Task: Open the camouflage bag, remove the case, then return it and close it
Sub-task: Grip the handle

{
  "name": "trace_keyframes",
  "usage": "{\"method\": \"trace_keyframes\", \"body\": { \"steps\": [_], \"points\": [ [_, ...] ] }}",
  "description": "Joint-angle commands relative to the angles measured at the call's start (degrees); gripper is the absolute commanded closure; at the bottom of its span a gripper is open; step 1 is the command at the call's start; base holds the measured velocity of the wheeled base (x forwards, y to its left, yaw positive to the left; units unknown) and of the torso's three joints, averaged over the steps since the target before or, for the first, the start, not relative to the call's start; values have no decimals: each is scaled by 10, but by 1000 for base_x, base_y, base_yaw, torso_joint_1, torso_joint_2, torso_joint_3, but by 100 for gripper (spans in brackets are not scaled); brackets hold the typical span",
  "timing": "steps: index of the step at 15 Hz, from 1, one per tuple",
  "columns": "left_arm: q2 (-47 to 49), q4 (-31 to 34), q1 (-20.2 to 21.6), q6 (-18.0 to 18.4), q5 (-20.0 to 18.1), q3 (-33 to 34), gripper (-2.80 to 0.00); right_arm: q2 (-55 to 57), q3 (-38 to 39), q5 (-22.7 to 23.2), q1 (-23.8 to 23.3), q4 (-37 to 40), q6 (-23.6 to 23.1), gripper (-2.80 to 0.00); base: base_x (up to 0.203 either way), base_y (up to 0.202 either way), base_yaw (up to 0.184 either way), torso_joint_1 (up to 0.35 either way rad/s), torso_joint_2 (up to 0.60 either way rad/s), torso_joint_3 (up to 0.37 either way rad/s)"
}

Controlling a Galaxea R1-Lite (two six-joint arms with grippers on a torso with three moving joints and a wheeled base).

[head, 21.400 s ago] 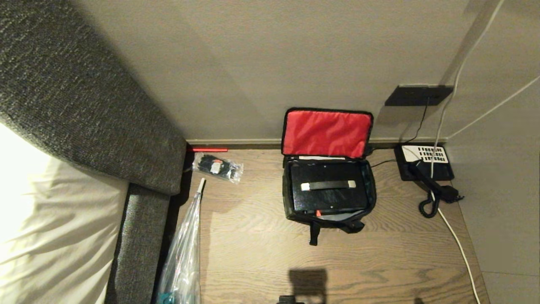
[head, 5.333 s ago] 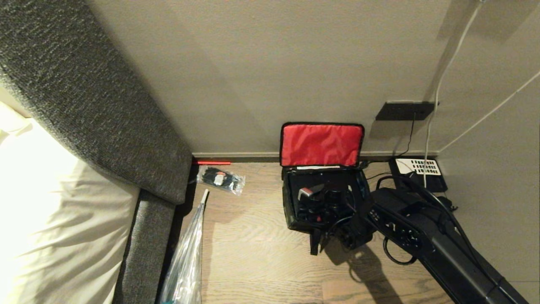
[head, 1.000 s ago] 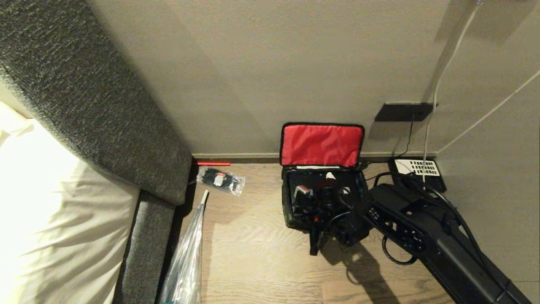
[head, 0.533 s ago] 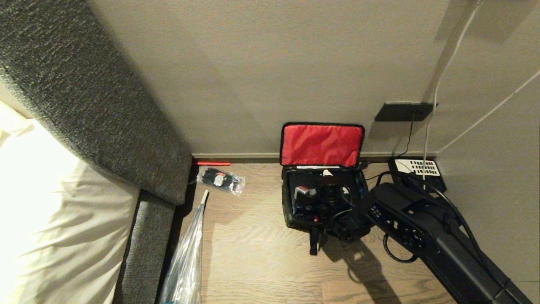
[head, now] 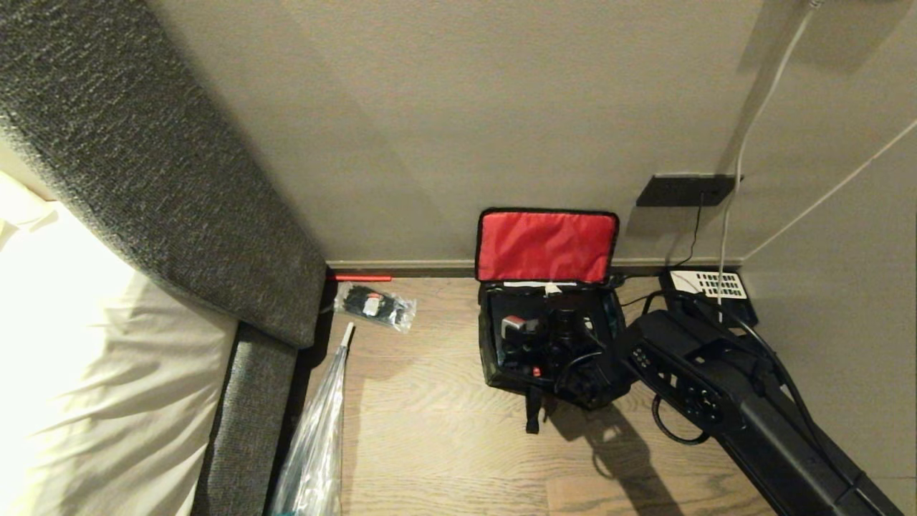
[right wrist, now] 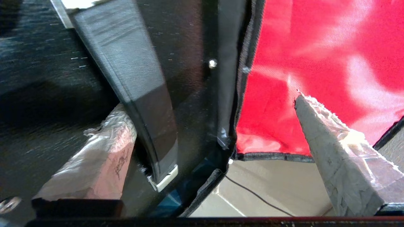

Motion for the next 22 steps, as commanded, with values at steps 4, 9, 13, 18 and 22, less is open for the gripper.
{"method": "trace_keyframes", "body": {
  "steps": [4, 9, 13, 18, 22],
  "points": [
    [0, 0, 0, 0, 0, 0, 0, 18, -39, -6, 0, -13, 2, -280, 0, 0, 0, 0, 0, 0],
    [0, 0, 0, 0, 0, 0, 0, 23, -40, -6, 0, -8, -2, -280, 0, 0, 0, 0, 0, 0],
    [0, 0, 0, 0, 0, 0, 0, 25, -40, -7, 0, -2, -3, 0, 0, 0, 0, 0, 0, 0],
    [0, 0, 0, 0, 0, 0, 0, 25, -40, -6, 0, -11, 3, 0, 0, 0, 0, 0, 0, 0],
    [0, 0, 0, 0, 0, 0, 0, 24, -37, -6, 0, -28, 3, 0, 0, 0, 0, 0, 0, 0]
  ]
}}
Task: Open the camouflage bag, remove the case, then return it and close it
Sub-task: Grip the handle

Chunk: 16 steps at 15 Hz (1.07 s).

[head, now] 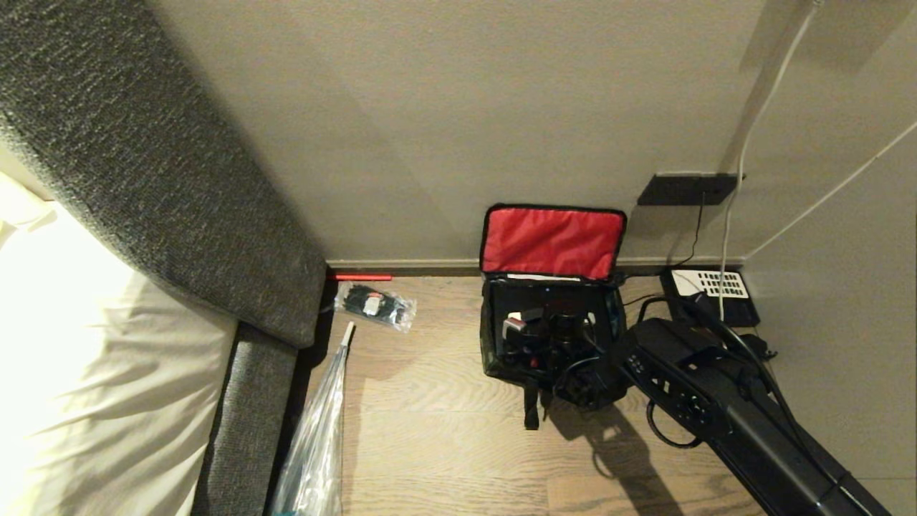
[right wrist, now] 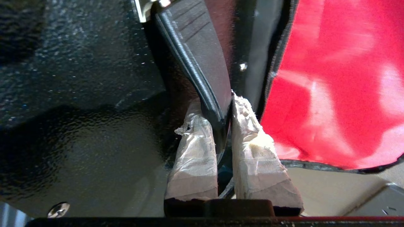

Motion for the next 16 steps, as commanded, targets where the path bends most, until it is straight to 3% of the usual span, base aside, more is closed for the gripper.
{"method": "trace_keyframes", "body": {
  "steps": [1, 16],
  "points": [
    [0, 0, 0, 0, 0, 0, 0, -6, 6, -2, 1, -15, -5, 0, 0, 0, 0, 0, 0, 0],
    [0, 0, 0, 0, 0, 0, 0, -35, 90, -7, 20, -157, -43, 0, 0, 0, 0, 0, 0, 0]
  ]
}}
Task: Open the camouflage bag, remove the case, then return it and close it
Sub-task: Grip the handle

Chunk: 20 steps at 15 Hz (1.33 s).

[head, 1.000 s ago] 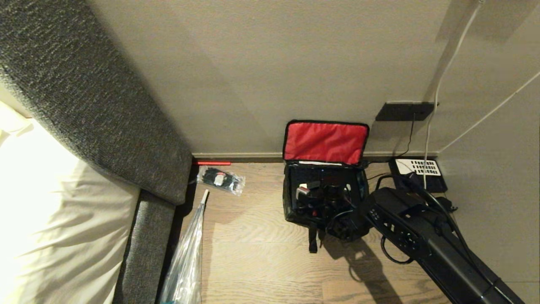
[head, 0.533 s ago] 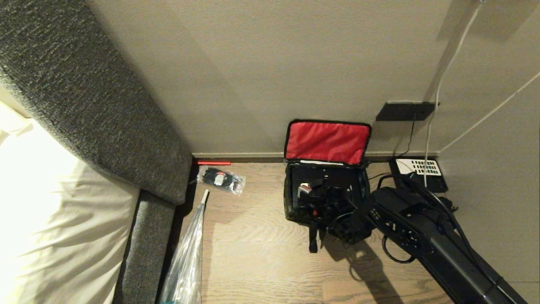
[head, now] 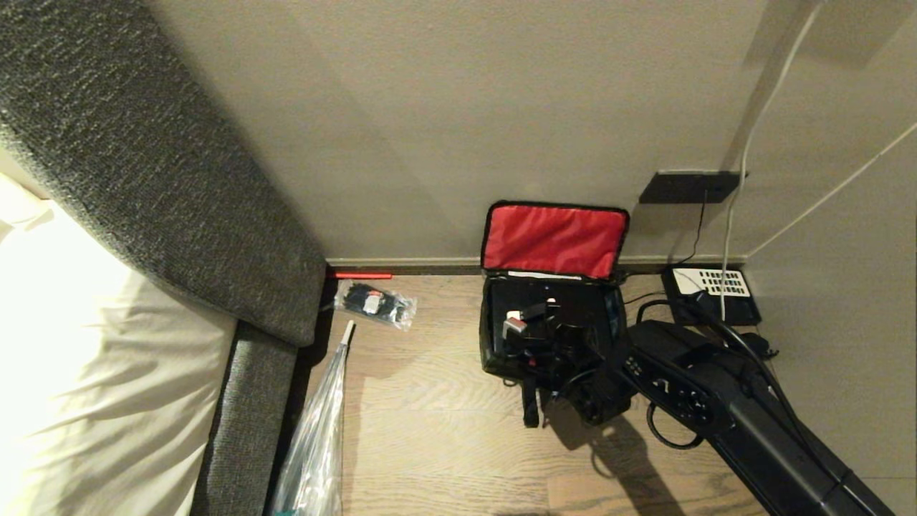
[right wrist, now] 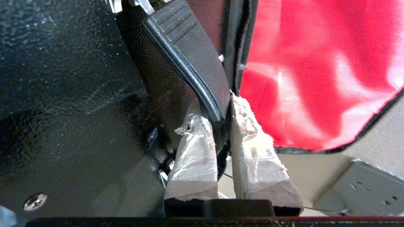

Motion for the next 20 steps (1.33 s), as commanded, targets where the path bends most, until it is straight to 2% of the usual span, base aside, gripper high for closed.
{"method": "trace_keyframes", "body": {
  "steps": [1, 9, 20],
  "points": [
    [0, 0, 0, 0, 0, 0, 0, -12, 13, -1, 4, -24, -12, 0, 0, 0, 0, 0, 0, 0],
    [0, 0, 0, 0, 0, 0, 0, -54, 83, -16, 15, -51, -22, 0, 0, 0, 0, 0, 0, 0],
    [0, 0, 0, 0, 0, 0, 0, -108, 123, -46, 21, -55, -21, 0, 0, 0, 0, 0, 0, 0]
  ]
}}
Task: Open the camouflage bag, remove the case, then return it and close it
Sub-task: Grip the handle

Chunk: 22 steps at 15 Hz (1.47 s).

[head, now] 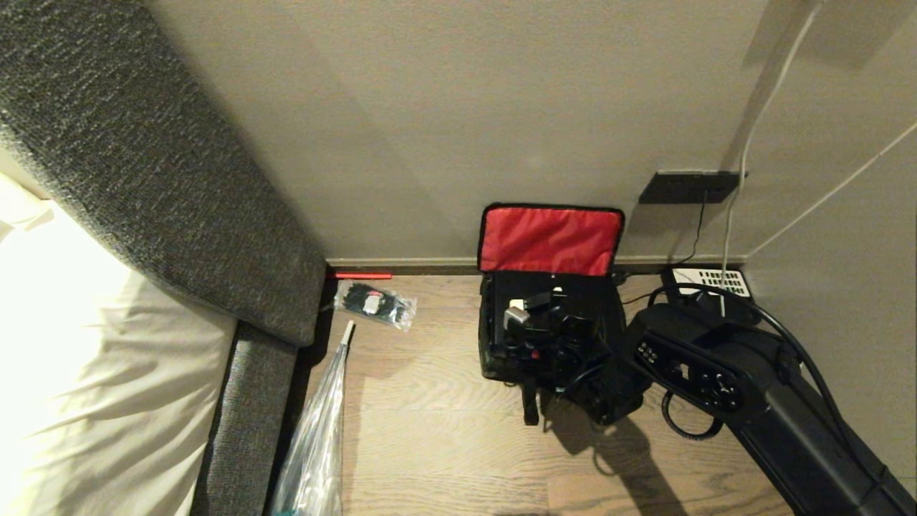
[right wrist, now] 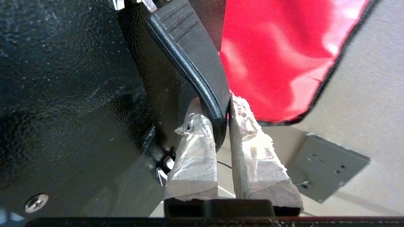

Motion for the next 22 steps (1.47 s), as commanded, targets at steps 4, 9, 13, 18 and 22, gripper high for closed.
{"method": "trace_keyframes", "body": {
  "steps": [4, 9, 13, 18, 22],
  "points": [
    [0, 0, 0, 0, 0, 0, 0, -38, 32, -1, 6, -5, -8, 0, 0, 0, 0, 0, 0, 0],
    [0, 0, 0, 0, 0, 0, 0, -56, 45, -1, 4, -5, -16, 0, 0, 0, 0, 0, 0, 0],
    [0, 0, 0, 0, 0, 0, 0, -75, 49, -2, 4, -2, -17, 0, 0, 0, 0, 0, 0, 0],
    [0, 0, 0, 0, 0, 0, 0, -96, 81, -9, 4, -6, -23, 0, 0, 0, 0, 0, 0, 0],
    [0, 0, 0, 0, 0, 0, 0, -98, 65, -9, 16, -6, -24, 0, 0, 0, 0, 0, 0, 0]
  ]
}}
